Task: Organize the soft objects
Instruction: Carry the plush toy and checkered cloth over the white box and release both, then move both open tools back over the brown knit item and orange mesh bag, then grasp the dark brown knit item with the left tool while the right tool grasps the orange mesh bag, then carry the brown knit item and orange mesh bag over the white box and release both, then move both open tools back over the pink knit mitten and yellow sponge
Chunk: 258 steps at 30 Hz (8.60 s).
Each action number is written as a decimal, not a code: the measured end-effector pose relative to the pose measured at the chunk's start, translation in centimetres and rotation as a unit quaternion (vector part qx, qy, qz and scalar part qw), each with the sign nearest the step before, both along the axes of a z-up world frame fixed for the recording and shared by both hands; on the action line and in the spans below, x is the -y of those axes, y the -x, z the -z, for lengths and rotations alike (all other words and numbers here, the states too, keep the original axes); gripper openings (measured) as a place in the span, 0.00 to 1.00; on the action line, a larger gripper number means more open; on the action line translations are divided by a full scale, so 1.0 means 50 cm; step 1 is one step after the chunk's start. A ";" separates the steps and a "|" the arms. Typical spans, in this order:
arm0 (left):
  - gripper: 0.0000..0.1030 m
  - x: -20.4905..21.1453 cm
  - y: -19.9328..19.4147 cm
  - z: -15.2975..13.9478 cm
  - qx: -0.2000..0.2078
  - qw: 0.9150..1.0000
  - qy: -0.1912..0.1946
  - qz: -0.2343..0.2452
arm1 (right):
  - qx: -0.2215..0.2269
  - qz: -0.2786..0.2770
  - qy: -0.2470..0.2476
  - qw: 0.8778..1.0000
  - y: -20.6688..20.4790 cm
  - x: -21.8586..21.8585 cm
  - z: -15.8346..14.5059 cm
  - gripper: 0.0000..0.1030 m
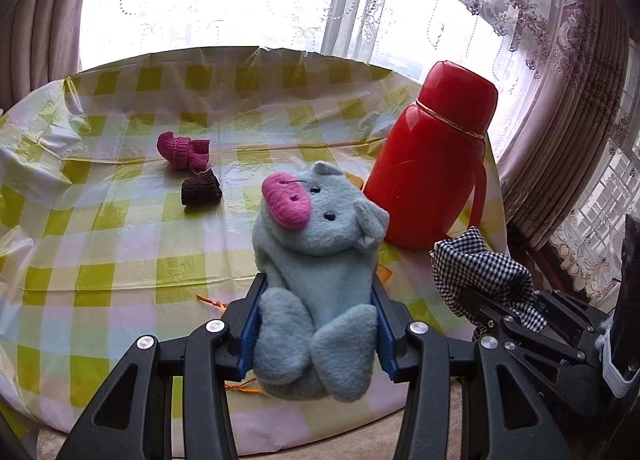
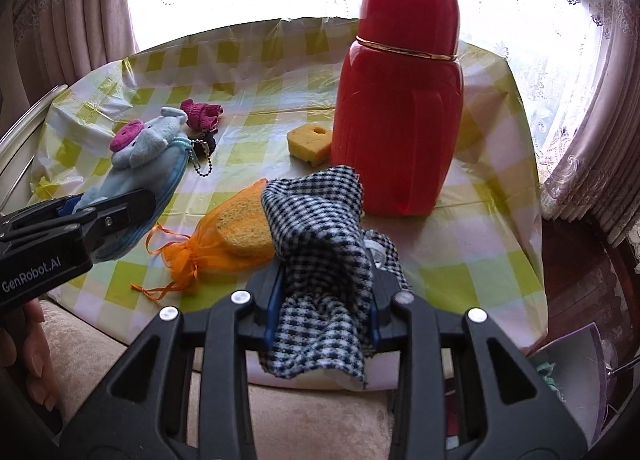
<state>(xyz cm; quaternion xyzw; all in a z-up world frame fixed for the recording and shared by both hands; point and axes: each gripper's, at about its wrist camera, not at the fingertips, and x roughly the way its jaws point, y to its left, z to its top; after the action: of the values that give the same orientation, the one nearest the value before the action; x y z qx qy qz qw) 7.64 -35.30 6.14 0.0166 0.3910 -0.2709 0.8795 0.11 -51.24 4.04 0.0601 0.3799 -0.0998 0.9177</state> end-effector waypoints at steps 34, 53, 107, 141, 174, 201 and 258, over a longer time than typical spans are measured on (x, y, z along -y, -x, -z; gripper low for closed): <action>0.49 0.440 0.273 0.005 -0.012 0.938 0.001 0.346 | -0.023 0.279 0.050 0.959 0.324 0.440 -0.056 0.37; 0.75 0.441 0.219 0.039 -0.051 0.950 -0.013 0.308 | -0.030 0.287 0.046 0.956 0.327 0.446 -0.051 0.70; 0.81 -0.173 -0.115 0.020 -0.004 0.998 -0.007 -0.069 | -0.076 -0.011 -0.021 0.997 -0.134 -0.055 0.035 0.95; 0.81 -0.071 -0.436 0.164 -0.072 0.993 -0.008 -0.097 | -0.134 -0.010 -0.022 0.991 -0.311 -0.106 0.149 0.95; 0.34 -0.100 -0.254 0.076 -0.029 0.995 -0.010 -0.095 | -0.082 -0.022 -0.003 0.996 -0.272 -0.124 0.121 0.81; 0.34 -0.074 -0.067 0.000 -0.046 0.997 0.031 -0.055 | -0.025 0.016 0.003 1.000 -0.033 -0.040 -0.002 0.81; 0.62 0.331 0.253 -0.007 -0.097 0.944 0.015 0.314 | -0.096 0.301 0.038 0.948 0.422 0.404 -0.028 0.84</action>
<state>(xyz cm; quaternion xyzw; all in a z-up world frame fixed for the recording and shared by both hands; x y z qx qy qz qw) -5.00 -51.85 6.49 0.0988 0.4451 -0.5393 0.7080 -20.98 -71.46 5.46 0.1272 0.4268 -0.3907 0.8056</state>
